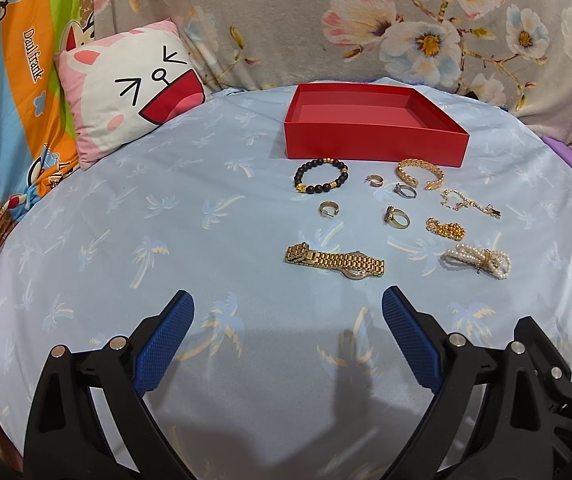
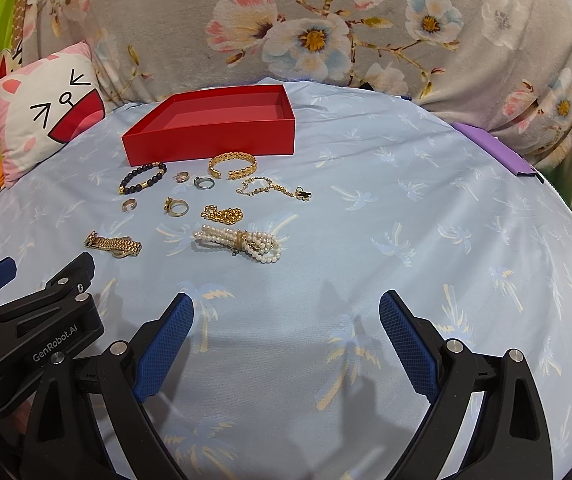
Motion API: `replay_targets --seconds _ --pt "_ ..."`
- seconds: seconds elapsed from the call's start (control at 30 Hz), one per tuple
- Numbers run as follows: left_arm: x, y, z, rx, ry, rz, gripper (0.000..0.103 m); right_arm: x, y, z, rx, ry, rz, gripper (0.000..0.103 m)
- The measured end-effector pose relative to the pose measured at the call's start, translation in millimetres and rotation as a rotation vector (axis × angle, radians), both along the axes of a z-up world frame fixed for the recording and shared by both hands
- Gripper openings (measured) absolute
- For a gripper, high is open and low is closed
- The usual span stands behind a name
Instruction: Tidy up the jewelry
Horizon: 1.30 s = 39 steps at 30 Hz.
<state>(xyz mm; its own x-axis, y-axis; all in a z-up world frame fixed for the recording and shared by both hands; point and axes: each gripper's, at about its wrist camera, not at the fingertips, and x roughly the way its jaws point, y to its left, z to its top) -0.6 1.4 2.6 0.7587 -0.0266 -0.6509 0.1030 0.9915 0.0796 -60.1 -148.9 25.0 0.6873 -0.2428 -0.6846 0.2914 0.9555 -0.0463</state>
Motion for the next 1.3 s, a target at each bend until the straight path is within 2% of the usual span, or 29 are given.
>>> replay_targets --seconds 1.1,1.3 --pt "-0.9 -0.4 0.2 -0.004 -0.002 -0.002 0.092 -0.2 -0.4 -1.0 0.0 -0.001 0.001 0.092" --pt "0.0 6.7 4.2 -0.071 -0.004 0.008 0.094 1.3 2.4 -4.9 0.005 0.017 0.02 0.092"
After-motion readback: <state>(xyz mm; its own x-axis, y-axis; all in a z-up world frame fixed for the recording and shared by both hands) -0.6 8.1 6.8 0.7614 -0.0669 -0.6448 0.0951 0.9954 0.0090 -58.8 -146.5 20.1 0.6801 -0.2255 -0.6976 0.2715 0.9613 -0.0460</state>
